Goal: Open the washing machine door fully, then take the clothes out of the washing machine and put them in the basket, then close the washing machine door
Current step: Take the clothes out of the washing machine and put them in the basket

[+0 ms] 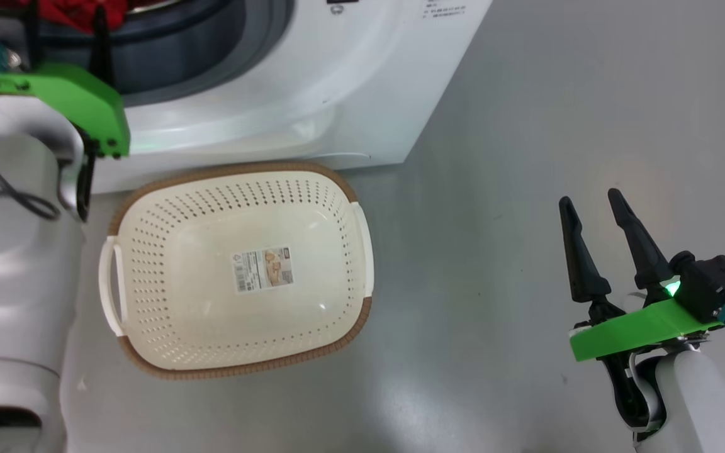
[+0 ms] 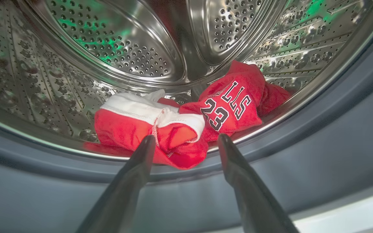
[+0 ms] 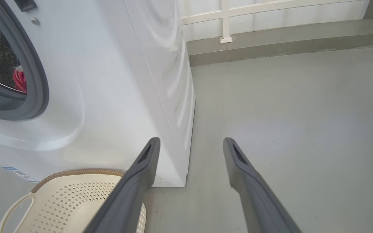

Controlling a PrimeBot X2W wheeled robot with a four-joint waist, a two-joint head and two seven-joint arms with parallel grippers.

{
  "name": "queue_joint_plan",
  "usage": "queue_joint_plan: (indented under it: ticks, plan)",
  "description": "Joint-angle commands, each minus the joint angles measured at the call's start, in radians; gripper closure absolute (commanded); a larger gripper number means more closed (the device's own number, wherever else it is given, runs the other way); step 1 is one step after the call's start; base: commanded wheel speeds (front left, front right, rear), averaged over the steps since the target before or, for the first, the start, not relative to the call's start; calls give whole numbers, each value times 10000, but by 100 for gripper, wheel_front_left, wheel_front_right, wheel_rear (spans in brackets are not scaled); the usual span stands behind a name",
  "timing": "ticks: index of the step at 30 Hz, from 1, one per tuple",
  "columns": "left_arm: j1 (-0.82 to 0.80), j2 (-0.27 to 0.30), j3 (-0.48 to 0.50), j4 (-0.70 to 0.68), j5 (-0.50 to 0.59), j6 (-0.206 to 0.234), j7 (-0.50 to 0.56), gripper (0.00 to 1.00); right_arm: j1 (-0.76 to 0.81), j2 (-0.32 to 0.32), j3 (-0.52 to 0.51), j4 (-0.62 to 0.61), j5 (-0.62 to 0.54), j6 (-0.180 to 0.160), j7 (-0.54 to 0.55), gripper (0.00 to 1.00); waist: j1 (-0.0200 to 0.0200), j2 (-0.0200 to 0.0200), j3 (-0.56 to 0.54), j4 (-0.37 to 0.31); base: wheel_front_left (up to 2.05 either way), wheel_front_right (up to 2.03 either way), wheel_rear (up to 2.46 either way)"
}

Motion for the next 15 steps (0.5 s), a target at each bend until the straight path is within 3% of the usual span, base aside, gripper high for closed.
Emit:
queue_joint_plan:
  ticks: [1, 15]
  plan:
    - [-297, 521, 110, -17, 63, 102, 10, 0, -69, 5, 260, -250, 11, 48, -65, 0, 0, 0, 248, -115, 0, 0, 0]
    - [-1942, 1192, -250, 1412, 355, 767, 32, 0, -553, 123, 743, -224, 146, 48, -65, 0, 0, 0, 1002, -577, 0, 0, 0]
